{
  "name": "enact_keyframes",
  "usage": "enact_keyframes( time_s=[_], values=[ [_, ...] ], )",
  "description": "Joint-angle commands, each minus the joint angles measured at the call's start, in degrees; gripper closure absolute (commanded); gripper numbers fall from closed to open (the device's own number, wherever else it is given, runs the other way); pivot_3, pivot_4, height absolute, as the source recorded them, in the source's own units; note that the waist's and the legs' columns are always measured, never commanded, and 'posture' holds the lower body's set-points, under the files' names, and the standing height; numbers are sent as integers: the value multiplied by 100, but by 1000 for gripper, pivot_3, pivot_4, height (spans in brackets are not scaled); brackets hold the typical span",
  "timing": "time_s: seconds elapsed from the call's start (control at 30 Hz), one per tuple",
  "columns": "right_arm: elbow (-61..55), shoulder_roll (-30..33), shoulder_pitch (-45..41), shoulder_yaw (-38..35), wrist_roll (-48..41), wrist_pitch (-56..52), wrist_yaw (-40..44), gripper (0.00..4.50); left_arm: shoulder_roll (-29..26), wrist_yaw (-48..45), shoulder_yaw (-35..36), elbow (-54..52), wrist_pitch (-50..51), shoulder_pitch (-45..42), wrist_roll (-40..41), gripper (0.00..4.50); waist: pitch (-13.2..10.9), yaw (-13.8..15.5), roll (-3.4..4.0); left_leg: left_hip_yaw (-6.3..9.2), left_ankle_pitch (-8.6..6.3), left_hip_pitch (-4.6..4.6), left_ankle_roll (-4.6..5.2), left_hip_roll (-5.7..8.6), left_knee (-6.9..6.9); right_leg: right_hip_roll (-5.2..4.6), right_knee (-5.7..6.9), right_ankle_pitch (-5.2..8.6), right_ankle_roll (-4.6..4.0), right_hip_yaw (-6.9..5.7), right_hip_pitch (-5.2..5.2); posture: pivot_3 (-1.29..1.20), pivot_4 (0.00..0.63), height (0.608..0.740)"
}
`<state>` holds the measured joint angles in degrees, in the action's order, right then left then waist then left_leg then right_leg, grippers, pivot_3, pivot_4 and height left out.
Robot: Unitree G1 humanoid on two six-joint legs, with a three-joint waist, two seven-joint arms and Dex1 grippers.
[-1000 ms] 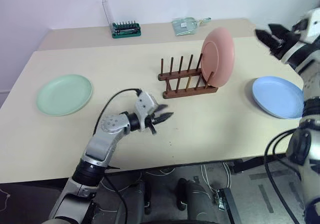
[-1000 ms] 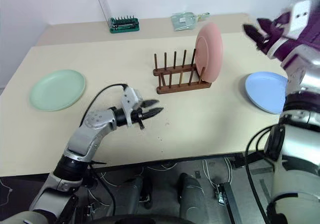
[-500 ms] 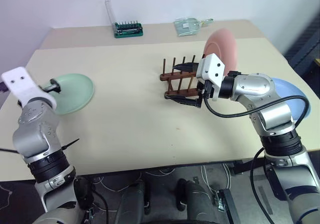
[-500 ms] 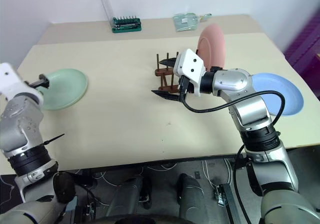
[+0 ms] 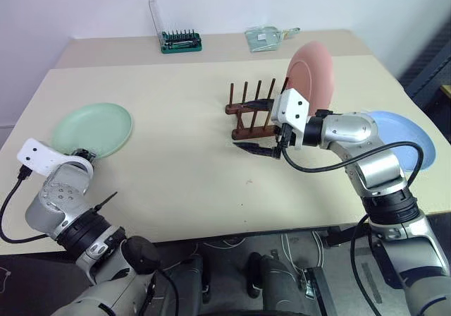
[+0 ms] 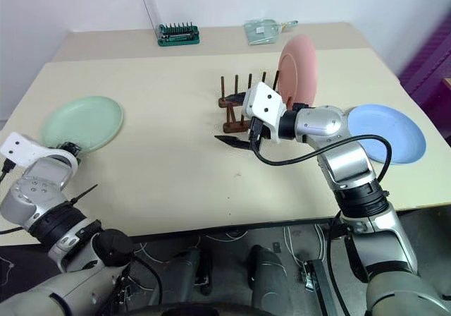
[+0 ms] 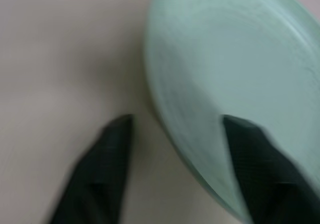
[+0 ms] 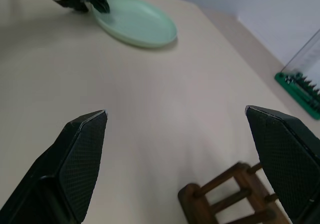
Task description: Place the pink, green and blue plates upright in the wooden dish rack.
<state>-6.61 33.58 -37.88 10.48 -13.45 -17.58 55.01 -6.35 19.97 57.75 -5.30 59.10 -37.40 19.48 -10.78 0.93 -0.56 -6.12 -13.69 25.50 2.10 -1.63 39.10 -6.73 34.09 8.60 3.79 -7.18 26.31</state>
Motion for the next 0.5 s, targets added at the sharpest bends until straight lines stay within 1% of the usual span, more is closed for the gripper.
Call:
enact_keyframes(
  time_s=[0.03, 0.07, 0.1, 0.23, 0.33, 0.4, 0.5],
  values=[
    [-296, 22, 10, -128, 90, 165, -107, 0, -10, -14, -202, 299, -118, -97, 237, 3800, 0, 2, 0, 0, 0, 0, 0, 1, 1, -1, 0, 0, 0, 0, -2, 0, 150, 730],
    [-296, 15, 10, -153, 135, 197, -162, 0, -4, -3, -264, 301, -131, -135, 280, 4283, 0, 3, -2, -1, 0, 0, 0, 1, 1, -2, -2, 0, 0, 1, -2, 0, 150, 730],
    [-280, 7, -11, -170, 210, 262, -232, 0, -18, -78, -426, 242, -168, -161, 322, 4398, 0, 5, -2, -1, 0, 0, 0, 1, 2, -3, -2, 0, 0, 0, -2, 0, 150, 730],
    [-82, 50, -196, -60, 471, 301, -296, 0, -139, -920, -1635, -429, -654, -207, 479, 4398, -8, 3, -16, -1, -1, 6, -1, 2, 2, -4, -4, -1, -1, 0, 1, 0, 150, 730],
    [234, 32, -443, 253, 1178, 1005, -479, 0, -98, -1143, -2392, -927, -599, -411, 596, 4398, -11, -27, -22, -5, -1, 13, -1, 1, 2, -4, -8, -14, -23, 1, 9, 0, 150, 730],
    [560, -54, -668, 490, 1765, 1600, -794, 0, -9, -1093, -2702, -1141, -455, -596, 696, 4398, -12, -32, -21, -7, -1, 14, -1, 0, -1, -2, -7, -14, -22, 2, 12, 0, 150, 730],
    [1192, -181, -980, 750, 2355, 2414, -1142, 0, 131, -1027, -3021, -1340, -266, -860, 873, 4398, -12, -63, -21, -9, 0, 11, 0, 0, -7, 1, -8, -14, -21, 3, 13, 0, 150, 730]
  ],
)
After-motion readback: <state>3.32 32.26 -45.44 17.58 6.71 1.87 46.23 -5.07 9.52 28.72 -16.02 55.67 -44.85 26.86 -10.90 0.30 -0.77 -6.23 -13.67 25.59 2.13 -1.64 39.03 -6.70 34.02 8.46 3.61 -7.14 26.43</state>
